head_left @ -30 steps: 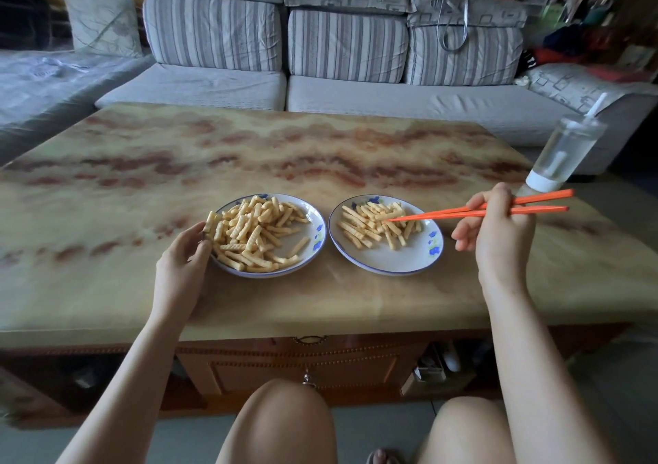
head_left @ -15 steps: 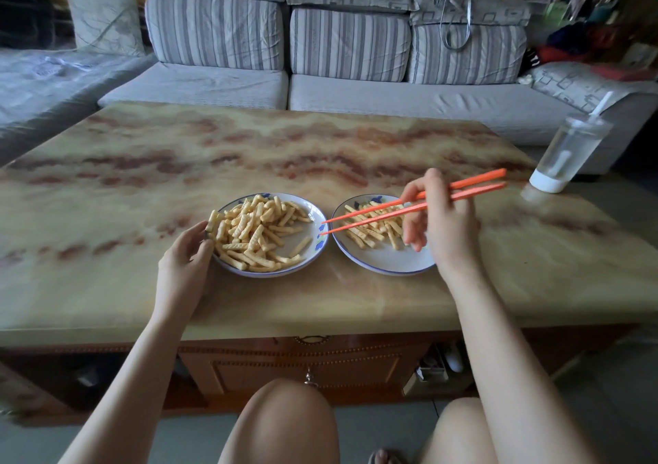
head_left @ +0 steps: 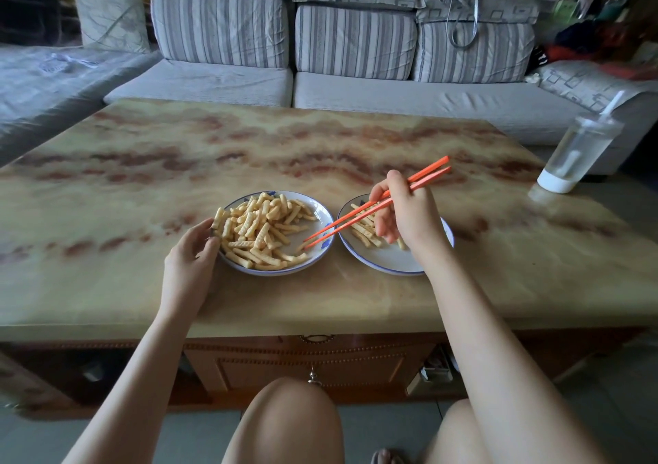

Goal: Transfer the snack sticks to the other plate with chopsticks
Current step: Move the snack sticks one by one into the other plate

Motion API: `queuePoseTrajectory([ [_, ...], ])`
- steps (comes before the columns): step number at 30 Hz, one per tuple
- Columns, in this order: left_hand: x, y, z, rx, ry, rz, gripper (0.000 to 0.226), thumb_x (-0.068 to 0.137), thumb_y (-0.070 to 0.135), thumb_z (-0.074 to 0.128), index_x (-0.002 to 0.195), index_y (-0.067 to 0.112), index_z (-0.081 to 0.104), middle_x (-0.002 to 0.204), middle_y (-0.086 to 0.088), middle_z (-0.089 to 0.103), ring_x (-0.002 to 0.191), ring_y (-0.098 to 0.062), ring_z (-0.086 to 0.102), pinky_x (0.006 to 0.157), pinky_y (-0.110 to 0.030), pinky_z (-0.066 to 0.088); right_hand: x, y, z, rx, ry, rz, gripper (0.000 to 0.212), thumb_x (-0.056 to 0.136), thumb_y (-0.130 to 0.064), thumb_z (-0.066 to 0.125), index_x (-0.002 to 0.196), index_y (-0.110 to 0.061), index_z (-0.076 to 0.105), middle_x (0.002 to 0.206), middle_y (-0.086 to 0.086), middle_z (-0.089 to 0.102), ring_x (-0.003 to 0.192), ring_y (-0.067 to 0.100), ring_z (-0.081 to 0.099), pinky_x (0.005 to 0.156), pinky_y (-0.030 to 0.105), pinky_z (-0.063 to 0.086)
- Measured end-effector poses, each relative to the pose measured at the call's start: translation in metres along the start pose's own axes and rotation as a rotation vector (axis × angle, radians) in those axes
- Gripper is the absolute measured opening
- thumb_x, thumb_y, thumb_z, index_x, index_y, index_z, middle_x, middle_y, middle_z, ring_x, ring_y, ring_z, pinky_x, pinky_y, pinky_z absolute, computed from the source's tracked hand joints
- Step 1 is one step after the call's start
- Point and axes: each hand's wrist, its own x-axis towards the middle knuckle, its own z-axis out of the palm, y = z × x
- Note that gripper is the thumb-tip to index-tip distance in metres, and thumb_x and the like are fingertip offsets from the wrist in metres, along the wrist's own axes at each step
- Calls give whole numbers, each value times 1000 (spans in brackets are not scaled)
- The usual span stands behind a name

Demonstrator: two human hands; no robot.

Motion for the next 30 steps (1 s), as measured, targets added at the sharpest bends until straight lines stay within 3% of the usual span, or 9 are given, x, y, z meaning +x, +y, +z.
queuePoseTrajectory([
  [7, 0, -1, -1, -4, 0, 1, 37, 93, 11, 51, 128, 18, 59, 123, -1, 63, 105, -2, 52, 84, -13, 34, -8, 9, -2, 134, 130, 28, 48, 102, -27, 33, 61, -9, 50, 35, 8, 48, 27, 18, 39, 33, 16, 30],
  [14, 1, -2, 1, -6, 0, 11, 36, 93, 11, 52, 127, 18, 59, 121, 1, 63, 104, -2, 52, 72, 4, 32, -18, 4, -26, 242, 307, -85, 46, 103, -24, 32, 62, -9, 48, 33, 6, 47, 26, 19, 38, 33, 17, 29],
  [18, 1, -2, 1, -3, 2, 12, 36, 93, 11, 52, 127, 18, 59, 121, 1, 63, 104, -2, 52, 74, 3, 33, -22, 4, -48, 206, 458, -145, 45, 102, -22, 31, 62, -11, 47, 33, 3, 46, 27, 16, 41, 33, 17, 30],
  [22, 1, -2, 1, -5, 1, 3, 37, 93, 12, 52, 128, 18, 59, 123, 0, 63, 105, -3, 52, 85, -16, 35, -24, 10, -68, 160, 593, -164, 43, 101, -25, 31, 63, -12, 47, 33, 3, 46, 29, 18, 43, 34, 17, 30],
  [30, 0, -2, 0, 5, 4, 4, 36, 93, 12, 51, 128, 20, 59, 122, -1, 63, 105, -4, 52, 87, -19, 36, -27, 18, -69, 105, 611, -158, 44, 100, -29, 33, 64, -11, 50, 35, 6, 48, 32, 20, 44, 35, 20, 32],
])
